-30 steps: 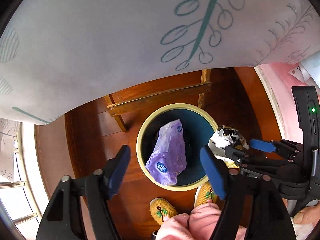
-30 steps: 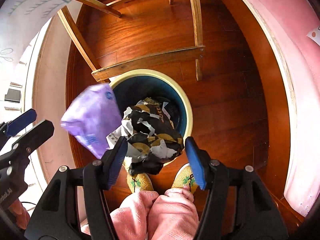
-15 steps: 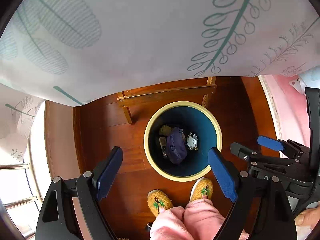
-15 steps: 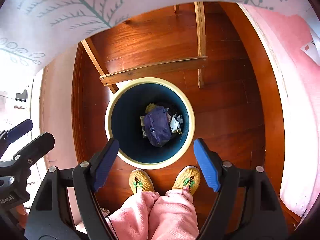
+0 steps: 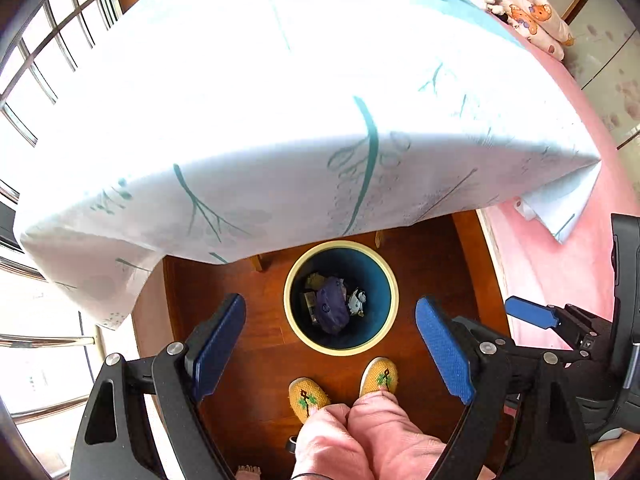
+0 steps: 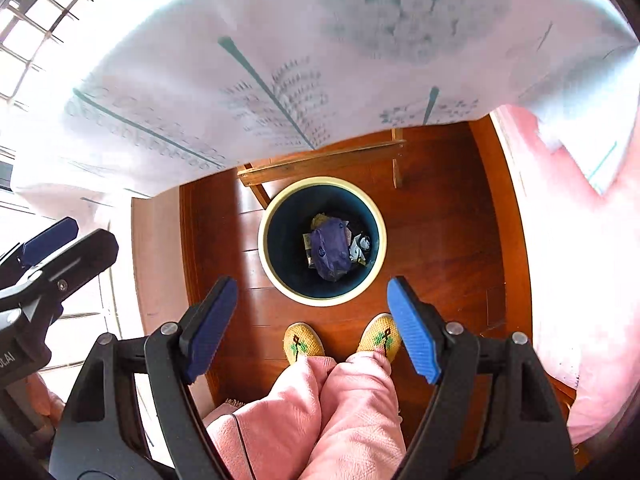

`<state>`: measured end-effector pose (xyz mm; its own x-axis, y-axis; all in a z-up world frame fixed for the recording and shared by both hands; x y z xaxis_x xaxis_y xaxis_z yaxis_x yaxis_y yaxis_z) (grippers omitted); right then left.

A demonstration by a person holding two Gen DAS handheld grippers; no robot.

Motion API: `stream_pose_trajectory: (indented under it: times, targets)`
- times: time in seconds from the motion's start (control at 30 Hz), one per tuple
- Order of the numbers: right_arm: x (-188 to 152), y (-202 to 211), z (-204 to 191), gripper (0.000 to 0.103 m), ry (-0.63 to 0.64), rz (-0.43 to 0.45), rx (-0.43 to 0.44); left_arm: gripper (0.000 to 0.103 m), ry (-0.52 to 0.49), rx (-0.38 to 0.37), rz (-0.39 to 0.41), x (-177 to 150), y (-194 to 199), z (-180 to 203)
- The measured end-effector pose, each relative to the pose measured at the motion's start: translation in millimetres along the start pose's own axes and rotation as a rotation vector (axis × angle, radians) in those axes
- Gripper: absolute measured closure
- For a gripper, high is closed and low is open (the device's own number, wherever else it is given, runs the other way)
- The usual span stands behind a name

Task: Collect trash
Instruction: 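Raise both tools back up over the table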

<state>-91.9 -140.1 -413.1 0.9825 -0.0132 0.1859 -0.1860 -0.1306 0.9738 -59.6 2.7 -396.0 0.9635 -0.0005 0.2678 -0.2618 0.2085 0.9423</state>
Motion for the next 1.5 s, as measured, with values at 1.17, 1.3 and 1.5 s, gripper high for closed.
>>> stream_pose_trajectory:
  times: [1.17,1.3,1.5]
  targets:
    - [226.6,307.2,-18.7,0.028,0.22,0.493,-0.187,0.033,0.095,-0.077,0.21,239.6,226.6,41.6]
    - [279.2,287.0,-2.1,0.028,0.297,0.477,-0.167,0.033,0.155,-0.051,0.21,280.7,201.2,54.7]
    - [360.9,245.4,32.2,0.028,0.417,0.418,-0.104,0.033,0.24,0.038,0.21,340.9,157.7,80.2]
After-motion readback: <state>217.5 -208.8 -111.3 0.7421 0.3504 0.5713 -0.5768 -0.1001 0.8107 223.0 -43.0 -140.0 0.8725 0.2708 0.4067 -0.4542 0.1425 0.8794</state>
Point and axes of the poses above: each gripper's, at about its wrist camera, not at the fingertips, and y roughly against the way its jaws point, z to its right, x to its top, the point moved 10 cm from there along -y, roughly the way its jaws point, and after that the axes turned 14 degrees about y, right-handed, at the moved point
